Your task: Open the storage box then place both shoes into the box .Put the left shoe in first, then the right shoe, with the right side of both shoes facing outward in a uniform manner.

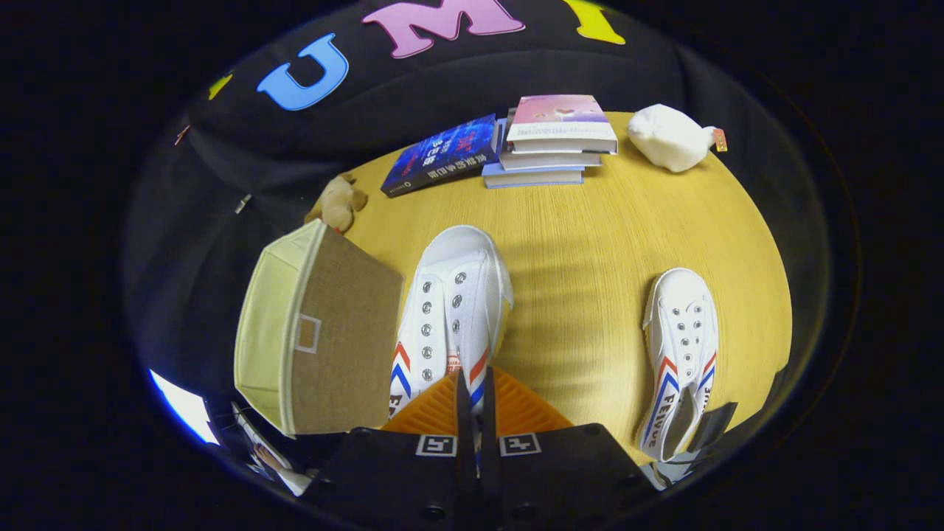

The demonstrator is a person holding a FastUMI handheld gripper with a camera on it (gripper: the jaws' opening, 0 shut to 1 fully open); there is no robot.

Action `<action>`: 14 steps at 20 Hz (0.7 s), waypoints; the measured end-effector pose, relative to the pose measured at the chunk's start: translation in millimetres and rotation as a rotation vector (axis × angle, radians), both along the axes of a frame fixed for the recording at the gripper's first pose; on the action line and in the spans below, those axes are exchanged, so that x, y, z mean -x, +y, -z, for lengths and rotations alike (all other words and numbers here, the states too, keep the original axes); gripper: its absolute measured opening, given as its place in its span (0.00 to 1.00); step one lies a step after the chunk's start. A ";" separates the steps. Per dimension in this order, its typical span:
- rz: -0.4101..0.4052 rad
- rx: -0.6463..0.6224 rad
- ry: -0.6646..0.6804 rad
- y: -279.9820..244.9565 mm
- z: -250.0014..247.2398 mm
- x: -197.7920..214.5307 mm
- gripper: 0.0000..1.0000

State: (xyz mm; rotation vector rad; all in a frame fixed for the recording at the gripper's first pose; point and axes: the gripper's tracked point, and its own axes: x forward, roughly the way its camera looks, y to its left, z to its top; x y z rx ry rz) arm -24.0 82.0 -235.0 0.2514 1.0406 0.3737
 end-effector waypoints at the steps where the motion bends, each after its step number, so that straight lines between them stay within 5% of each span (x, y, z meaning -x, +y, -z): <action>1: 0.010 -0.020 -0.015 1.6 -14.8 0.8 0.06; 7: 0.008 -0.076 -0.107 31.4 -101.4 11.0 0.06; 14: -0.034 -0.213 -0.101 136.5 -154.5 30.1 0.06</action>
